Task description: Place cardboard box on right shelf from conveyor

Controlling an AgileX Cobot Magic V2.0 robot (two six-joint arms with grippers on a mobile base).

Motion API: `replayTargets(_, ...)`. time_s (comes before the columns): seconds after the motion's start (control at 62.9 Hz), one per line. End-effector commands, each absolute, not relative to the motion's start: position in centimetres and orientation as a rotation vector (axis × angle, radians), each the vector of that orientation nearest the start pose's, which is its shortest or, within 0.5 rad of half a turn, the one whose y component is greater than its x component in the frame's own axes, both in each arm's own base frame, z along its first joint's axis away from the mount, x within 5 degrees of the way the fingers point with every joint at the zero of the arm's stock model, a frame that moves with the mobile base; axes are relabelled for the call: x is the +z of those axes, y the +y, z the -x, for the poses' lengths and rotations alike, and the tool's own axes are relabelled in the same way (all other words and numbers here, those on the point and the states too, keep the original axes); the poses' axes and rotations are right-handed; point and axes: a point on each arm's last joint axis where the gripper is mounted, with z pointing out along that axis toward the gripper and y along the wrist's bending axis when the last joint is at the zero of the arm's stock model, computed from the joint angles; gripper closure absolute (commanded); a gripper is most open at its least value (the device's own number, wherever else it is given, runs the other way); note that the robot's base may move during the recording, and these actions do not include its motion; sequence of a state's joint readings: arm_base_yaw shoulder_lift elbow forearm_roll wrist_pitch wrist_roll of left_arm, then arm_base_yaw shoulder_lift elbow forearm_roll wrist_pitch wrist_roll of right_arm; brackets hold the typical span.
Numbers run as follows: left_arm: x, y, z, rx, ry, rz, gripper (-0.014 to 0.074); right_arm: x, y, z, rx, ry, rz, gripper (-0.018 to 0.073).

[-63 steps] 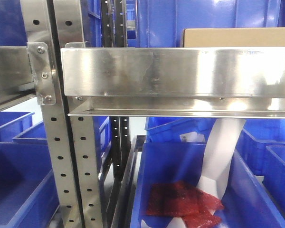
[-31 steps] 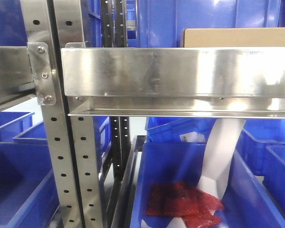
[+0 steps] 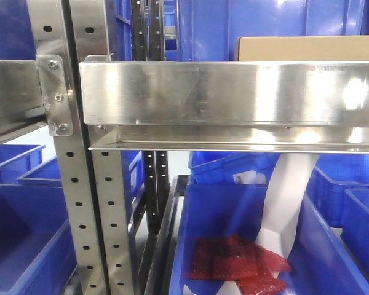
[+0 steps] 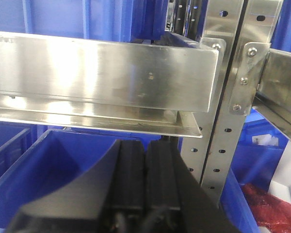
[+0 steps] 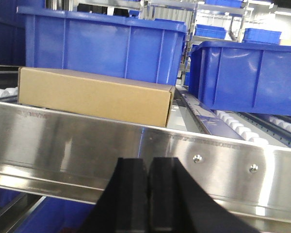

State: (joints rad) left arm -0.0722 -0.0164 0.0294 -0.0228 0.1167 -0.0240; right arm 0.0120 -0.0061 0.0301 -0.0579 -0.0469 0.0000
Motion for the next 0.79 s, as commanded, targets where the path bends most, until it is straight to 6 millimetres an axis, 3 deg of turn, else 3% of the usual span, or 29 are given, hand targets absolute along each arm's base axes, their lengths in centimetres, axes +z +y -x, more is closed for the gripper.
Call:
replayTargets(0.0,19.83,-0.42,-5.60,-0.099,1.531,-0.018,0.0713,21.95,0.13,-5.27,-0.036,1.360,0.056,0.0505)
replayTargets(0.779,19.83,-0.42,-5.60,-0.099,1.531,-0.018,0.0713,21.89,0.07,-5.30,0.039,1.369,-0.015,0.0505)
